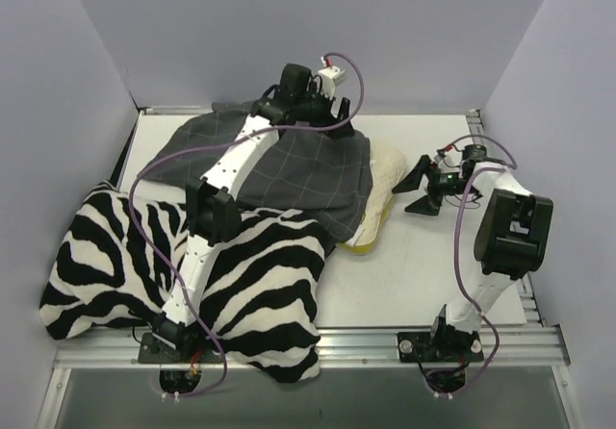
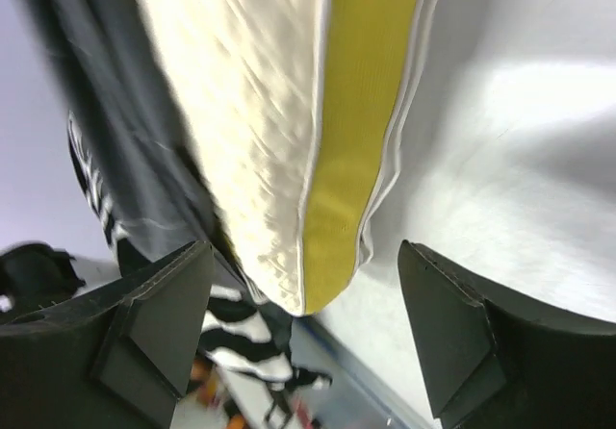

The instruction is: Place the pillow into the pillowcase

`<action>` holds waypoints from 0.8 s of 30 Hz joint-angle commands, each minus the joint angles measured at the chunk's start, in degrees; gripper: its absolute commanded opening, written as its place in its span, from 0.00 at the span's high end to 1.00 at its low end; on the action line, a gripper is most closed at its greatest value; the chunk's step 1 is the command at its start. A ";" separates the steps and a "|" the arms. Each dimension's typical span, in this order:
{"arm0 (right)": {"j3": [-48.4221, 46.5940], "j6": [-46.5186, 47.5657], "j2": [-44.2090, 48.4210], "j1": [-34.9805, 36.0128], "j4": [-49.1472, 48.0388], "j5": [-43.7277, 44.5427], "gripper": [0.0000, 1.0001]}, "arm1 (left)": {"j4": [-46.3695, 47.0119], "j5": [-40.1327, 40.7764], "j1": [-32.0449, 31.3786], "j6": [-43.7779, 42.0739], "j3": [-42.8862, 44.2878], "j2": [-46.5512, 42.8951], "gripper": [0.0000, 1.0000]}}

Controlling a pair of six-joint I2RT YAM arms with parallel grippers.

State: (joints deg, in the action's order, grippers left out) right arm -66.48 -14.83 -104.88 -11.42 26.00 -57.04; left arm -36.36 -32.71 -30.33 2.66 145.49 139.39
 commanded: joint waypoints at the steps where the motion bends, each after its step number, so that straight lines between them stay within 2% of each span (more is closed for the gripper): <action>1: -9.61 2.01 -1.72 -2.99 4.77 2.45 0.21 | 10.25 9.66 -3.16 7.45 5.06 4.83 0.03; 4: -16.30 -3.24 -5.94 -2.56 -1.01 5.44 0.25 | 12.96 15.90 -5.00 5.44 3.41 5.63 0.02; 6: -18.42 -5.90 -8.58 -1.86 -4.54 5.62 0.30 | 17.69 16.36 -5.88 4.47 -0.97 3.97 0.02; 8: -19.21 -8.19 -10.07 -0.89 -8.92 7.46 0.34 | 19.21 18.11 -7.19 1.41 -1.70 3.43 0.03; 10: -19.65 -10.99 -12.62 1.12 -12.09 8.34 0.36 | 18.61 20.83 -9.92 -5.18 -0.22 4.04 0.08; 13: -19.92 -12.76 -15.70 4.11 -15.70 9.04 0.39 | 17.55 21.72 -12.11 -9.06 0.06 4.66 0.16; 14: -19.66 -13.20 -16.14 5.00 -16.32 9.13 0.45 | 17.12 22.68 -12.56 -10.03 -0.29 4.83 0.21; 16: -18.08 -13.47 -16.67 6.23 -17.29 8.96 0.57 | 15.37 24.88 -13.44 -13.11 -0.47 5.01 0.26; 17: -17.03 -13.47 -15.72 6.50 -17.73 8.52 0.68 | 14.57 25.84 -13.62 -14.77 -0.56 5.27 0.30; 19: -12.22 -13.47 -13.78 6.50 -19.57 8.26 0.78 | 12.02 28.39 -13.71 -15.83 -0.38 5.36 0.35; 20: -10.27 -12.95 -11.42 6.50 -19.93 7.91 0.87 | 11.40 29.19 -13.53 -16.54 -0.64 5.36 0.37; 23: -3.68 -13.21 -6.24 6.85 -21.51 6.50 1.00 | 9.29 31.56 -13.18 -18.03 -1.26 5.54 0.40; 24: -2.27 -13.21 -5.00 7.20 -21.95 5.72 1.00 | 8.94 31.91 -12.92 -18.12 -1.61 5.63 0.40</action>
State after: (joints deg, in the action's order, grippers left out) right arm -73.23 -28.23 -115.83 -5.67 2.70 -48.62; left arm -25.28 -5.21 -44.71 -12.29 143.48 144.99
